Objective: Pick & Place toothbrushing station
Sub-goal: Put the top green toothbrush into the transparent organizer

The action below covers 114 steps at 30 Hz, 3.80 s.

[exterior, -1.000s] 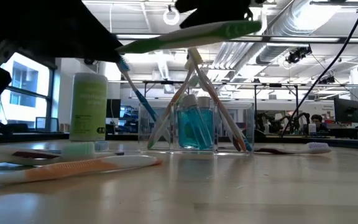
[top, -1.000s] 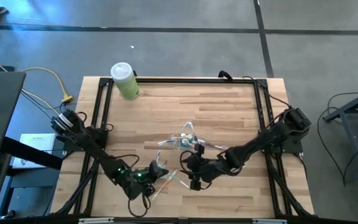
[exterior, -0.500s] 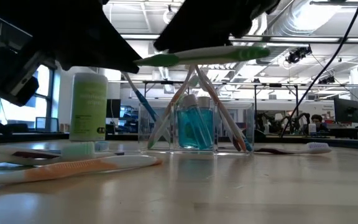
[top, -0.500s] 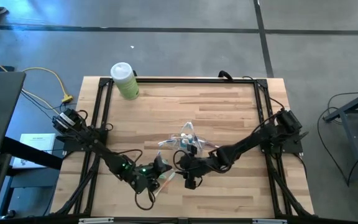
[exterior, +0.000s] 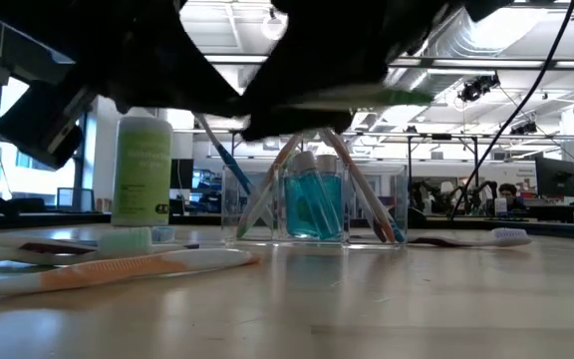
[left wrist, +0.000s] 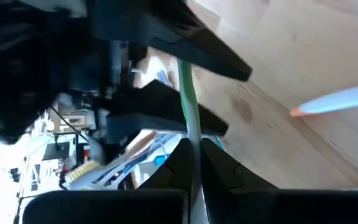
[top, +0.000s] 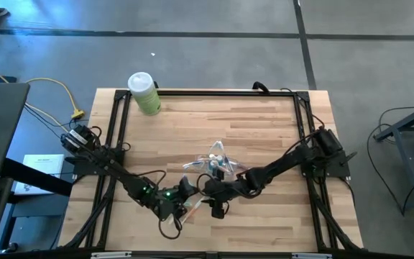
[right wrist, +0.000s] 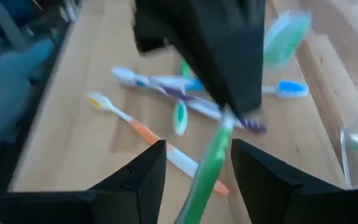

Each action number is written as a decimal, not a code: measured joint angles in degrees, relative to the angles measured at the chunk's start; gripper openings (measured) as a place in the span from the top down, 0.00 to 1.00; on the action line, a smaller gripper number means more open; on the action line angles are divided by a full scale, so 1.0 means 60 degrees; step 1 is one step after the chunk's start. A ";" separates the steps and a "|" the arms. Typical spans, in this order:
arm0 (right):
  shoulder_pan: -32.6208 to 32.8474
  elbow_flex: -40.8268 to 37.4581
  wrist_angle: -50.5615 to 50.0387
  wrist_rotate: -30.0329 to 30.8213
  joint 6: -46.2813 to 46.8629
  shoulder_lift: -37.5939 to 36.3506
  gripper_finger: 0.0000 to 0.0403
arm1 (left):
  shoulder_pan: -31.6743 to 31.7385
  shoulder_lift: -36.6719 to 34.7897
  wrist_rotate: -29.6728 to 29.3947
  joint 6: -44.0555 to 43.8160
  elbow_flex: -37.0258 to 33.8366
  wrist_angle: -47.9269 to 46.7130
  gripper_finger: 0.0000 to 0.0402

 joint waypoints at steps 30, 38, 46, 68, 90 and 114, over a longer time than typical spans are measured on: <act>0.0372 -0.0006 -0.1198 0.0657 -0.0812 -0.0574 0.98 | -0.0426 0.0004 0.0302 -0.1418 -0.0004 0.0111 0.70; 0.1730 0.0009 -0.3624 0.3745 -0.0548 -0.2071 0.98 | -0.0583 0.0005 0.0135 -0.1863 -0.0009 0.0724 0.70; 0.3013 -0.0016 -0.7557 0.7860 0.2208 -0.3098 0.98 | -0.0423 0.0022 0.0178 -0.3447 -0.0018 0.0168 0.70; 0.2901 -0.5271 0.3949 0.7780 -0.1580 -0.3690 0.98 | 0.1825 -0.1406 0.6459 -0.5333 -0.0069 0.0195 0.70; -0.1359 -0.6623 1.3694 0.0143 -0.4179 -0.1046 0.98 | 0.1982 -0.1406 0.9091 -0.5989 -0.0069 0.0524 0.70; -0.2448 -0.6617 1.3689 -0.1671 -0.3148 -0.0149 0.98 | 0.1805 -0.1399 0.8930 -0.6271 -0.0069 0.0009 0.70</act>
